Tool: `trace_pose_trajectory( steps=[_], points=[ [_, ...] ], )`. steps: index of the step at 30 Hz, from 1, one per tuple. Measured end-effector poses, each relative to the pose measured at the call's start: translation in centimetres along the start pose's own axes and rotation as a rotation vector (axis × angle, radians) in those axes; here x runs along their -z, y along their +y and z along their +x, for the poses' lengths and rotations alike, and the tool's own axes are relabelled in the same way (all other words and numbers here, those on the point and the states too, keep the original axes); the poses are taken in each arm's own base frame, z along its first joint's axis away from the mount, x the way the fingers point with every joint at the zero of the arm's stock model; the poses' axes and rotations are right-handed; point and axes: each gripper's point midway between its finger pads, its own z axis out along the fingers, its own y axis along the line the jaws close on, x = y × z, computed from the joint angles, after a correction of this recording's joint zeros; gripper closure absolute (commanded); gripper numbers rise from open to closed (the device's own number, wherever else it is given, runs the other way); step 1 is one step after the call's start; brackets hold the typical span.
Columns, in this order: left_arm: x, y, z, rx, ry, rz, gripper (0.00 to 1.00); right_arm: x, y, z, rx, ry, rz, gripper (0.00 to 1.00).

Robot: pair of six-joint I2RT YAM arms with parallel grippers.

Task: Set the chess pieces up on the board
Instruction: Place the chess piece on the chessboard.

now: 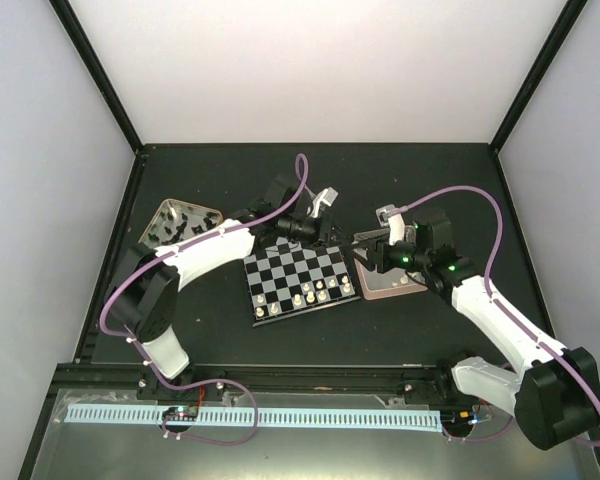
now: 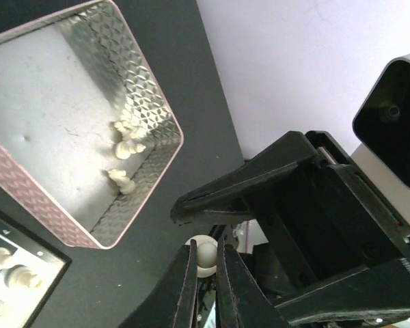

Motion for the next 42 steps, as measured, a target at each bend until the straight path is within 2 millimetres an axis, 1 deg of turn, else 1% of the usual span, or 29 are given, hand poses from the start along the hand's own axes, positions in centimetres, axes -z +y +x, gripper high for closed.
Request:
trace_pose_trajectory(
  steps=[3,6,9,12,13,17,21,24,26,31,37,42],
  points=[
    [0.3,0.7,-0.3,-0.017,-0.028,-0.049,0.98,0.0,-0.1,0.2,0.002,0.009,0.006,0.35],
    [1.5,1.5,-0.6,-0.048,-0.085,-0.133,0.98,0.3,-0.1,0.4,0.004,0.02,0.014,0.32],
    [3.4,2.5,-0.5,-0.091,-0.151,-0.241,0.98,0.8,-0.1,0.2,0.012,0.01,0.041,0.31],
    [5.7,4.1,0.2,-0.13,-0.204,-0.368,0.98,1.3,-0.6,-0.6,0.015,-0.012,0.094,0.31],
    [6.3,4.8,0.5,-0.138,-0.215,-0.409,0.98,1.4,-0.9,-0.8,0.012,-0.019,0.118,0.31],
    [9.1,8.7,2.8,-0.151,-0.233,-0.606,0.98,1.7,-2.6,-1.5,-0.018,-0.043,0.221,0.31],
    [10.8,11.8,5.6,-0.152,-0.194,-0.733,0.98,1.4,-4.8,-1.0,-0.069,-0.032,0.318,0.31],
    [11.0,13.2,7.2,-0.162,-0.156,-0.771,0.98,1.0,-5.9,-0.5,-0.099,-0.014,0.36,0.32],
    [10.9,13.7,7.8,-0.169,-0.135,-0.778,0.99,0.8,-6.6,-0.2,-0.115,-0.004,0.383,0.32],
    [10.0,13.7,7.9,-0.2,-0.108,-0.748,0.99,0.5,-7.4,0.4,-0.149,0.019,0.414,0.32],
    [8.4,14.7,8.6,-0.191,-0.046,-0.718,0.99,0.5,-7.7,0.5,-0.159,0.027,0.431,0.32],
    [7.7,15.3,9.0,-0.179,-0.015,-0.707,0.98,0.5,-7.8,0.5,-0.164,0.027,0.433,0.32]
  ],
)
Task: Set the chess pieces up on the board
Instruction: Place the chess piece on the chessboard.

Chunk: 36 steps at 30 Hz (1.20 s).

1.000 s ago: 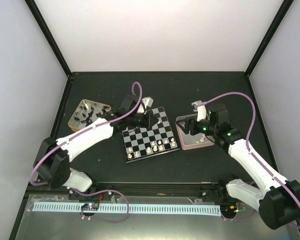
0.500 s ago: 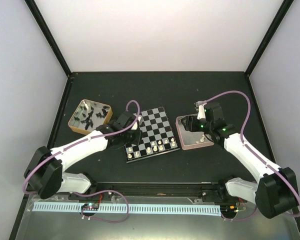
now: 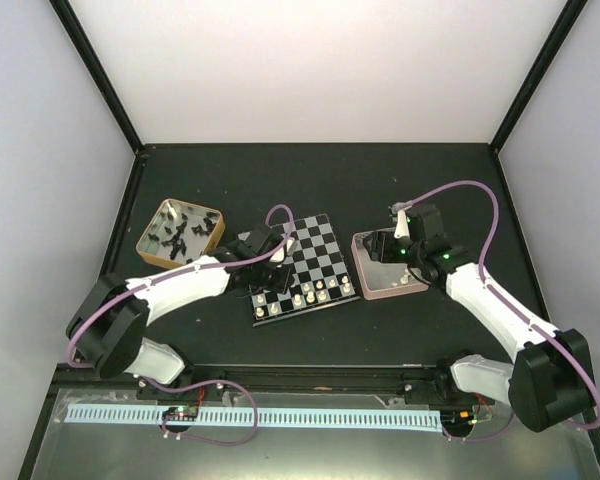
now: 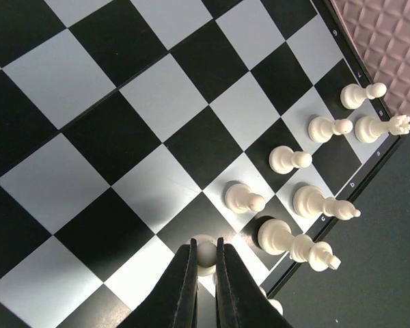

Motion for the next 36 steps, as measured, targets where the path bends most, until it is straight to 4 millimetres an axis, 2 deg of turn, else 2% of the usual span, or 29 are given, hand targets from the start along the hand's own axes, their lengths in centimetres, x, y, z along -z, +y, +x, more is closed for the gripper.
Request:
trace_pose_trajectory(
  steps=[9,23,36],
  points=[
    [-1.3,0.0,0.7,0.006,0.041,0.016,0.97,-0.4,-0.3,0.5,-0.016,0.023,0.009,0.32],
    [-2.3,0.3,1.2,0.012,0.068,0.009,0.94,-0.4,-0.3,0.6,-0.02,0.027,0.01,0.32],
    [-2.6,0.3,1.2,0.015,0.07,0.013,0.84,-0.7,-0.5,0.8,-0.023,0.039,0.014,0.33]
  ],
)
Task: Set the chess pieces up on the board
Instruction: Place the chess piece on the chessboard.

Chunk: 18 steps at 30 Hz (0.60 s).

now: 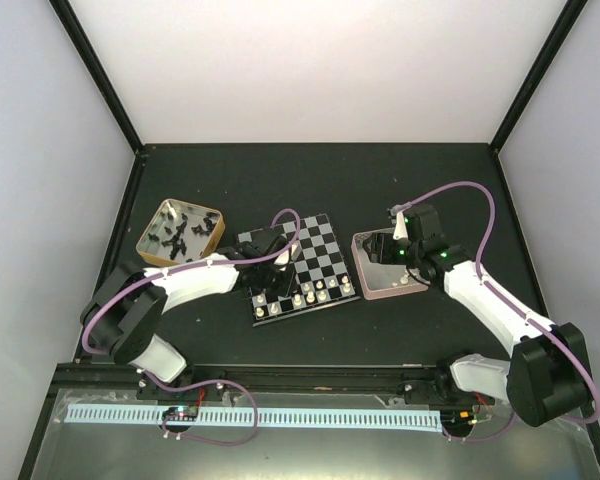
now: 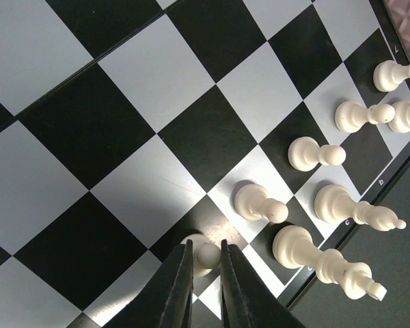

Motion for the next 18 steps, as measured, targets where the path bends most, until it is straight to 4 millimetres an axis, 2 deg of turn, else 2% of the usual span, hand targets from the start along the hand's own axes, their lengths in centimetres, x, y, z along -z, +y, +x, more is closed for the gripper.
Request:
trace_pose_trajectory(
  steps=[12,18],
  points=[
    [0.2,-0.1,0.0,0.0,-0.003,0.002,0.81,0.0,0.0,0.1,-0.003,0.003,0.001,0.33],
    [1.8,-0.8,-0.9,-0.006,-0.053,0.019,0.77,0.2,-0.3,0.1,-0.016,0.002,0.018,0.33]
  ],
)
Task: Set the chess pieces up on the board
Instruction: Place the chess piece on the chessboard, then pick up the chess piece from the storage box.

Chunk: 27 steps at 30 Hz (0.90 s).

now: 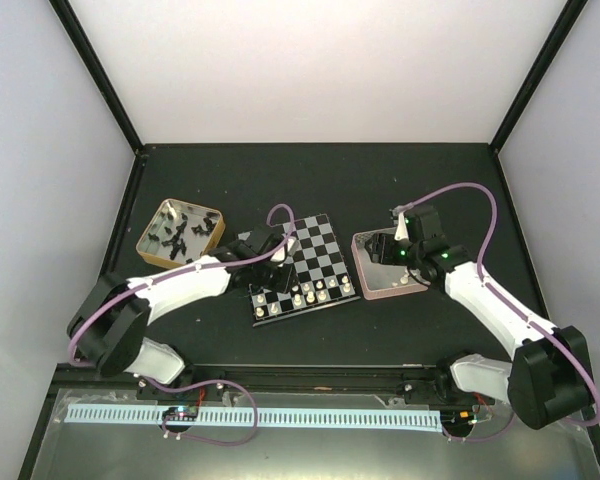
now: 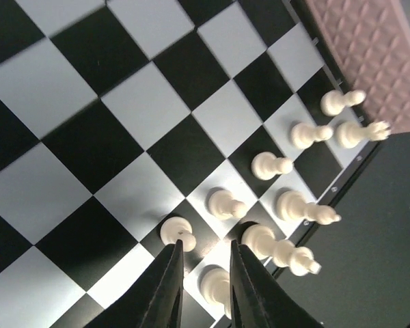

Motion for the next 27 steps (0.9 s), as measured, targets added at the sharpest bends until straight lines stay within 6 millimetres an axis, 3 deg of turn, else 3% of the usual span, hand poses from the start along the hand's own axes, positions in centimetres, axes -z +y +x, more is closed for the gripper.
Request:
trace_pose_trajectory(
  steps=[8,12,19,27],
  points=[
    [3.6,-1.2,-2.5,-0.025,-0.143,0.014,0.63,0.9,-2.8,0.2,-0.077,-0.002,0.172,0.35],
    [4.2,-1.4,-3.1,-0.035,-0.175,0.016,0.62,1.0,-5.0,0.5,-0.137,0.025,0.306,0.38],
    [1.8,-0.4,-2.7,-0.021,-0.099,-0.015,0.87,0.6,-8.7,3.3,-0.212,0.128,0.485,0.42],
    [-0.9,1.1,-2.6,0.047,-0.009,-0.058,0.92,0.7,-9.1,3.8,-0.229,0.145,0.505,0.44]
  ],
)
